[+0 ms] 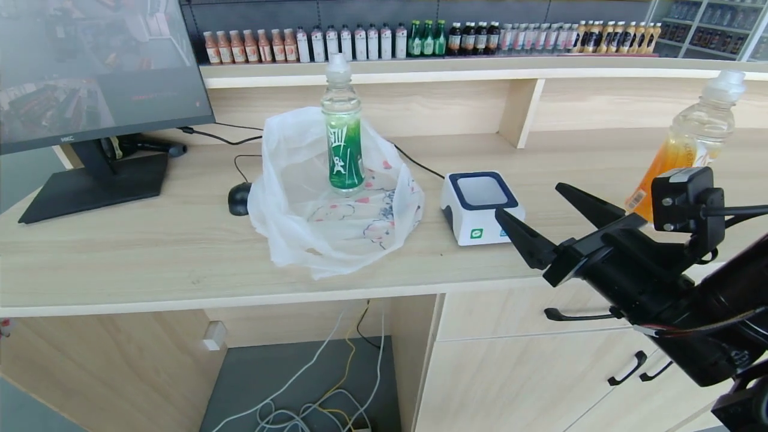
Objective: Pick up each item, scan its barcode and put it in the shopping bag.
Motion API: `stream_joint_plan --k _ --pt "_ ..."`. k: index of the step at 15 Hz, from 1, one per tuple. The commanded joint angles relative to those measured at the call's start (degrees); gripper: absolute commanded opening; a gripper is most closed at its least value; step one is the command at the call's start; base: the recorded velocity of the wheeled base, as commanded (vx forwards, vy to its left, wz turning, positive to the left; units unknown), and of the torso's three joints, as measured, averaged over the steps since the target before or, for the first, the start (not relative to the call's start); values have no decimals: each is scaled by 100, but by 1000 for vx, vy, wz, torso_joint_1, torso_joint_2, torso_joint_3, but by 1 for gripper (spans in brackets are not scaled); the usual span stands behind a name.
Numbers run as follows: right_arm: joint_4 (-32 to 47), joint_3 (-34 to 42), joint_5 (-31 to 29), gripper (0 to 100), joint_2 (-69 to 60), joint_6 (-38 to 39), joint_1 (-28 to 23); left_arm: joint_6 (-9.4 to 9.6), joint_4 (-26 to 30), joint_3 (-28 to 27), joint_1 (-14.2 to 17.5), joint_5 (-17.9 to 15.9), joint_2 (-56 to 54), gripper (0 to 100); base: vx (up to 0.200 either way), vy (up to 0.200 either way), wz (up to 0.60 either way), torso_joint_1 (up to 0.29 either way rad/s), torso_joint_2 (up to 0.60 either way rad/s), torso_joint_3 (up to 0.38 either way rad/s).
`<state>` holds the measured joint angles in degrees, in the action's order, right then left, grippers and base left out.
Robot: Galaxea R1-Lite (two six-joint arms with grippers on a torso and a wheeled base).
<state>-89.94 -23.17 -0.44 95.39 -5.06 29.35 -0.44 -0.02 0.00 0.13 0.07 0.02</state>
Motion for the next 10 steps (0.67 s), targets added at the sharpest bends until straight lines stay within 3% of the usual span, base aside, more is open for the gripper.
stream_joint_plan --k 1,10 --pt "-6 23 0 100 -12 -4 0 0 -6 0 4 1 -2 100 0 -200 0 -7 2 -2" --pt "-6 -3 -9 100 -56 -48 -35 0 -6 0 4 1 -2 100 0 -200 0 3 0 2"
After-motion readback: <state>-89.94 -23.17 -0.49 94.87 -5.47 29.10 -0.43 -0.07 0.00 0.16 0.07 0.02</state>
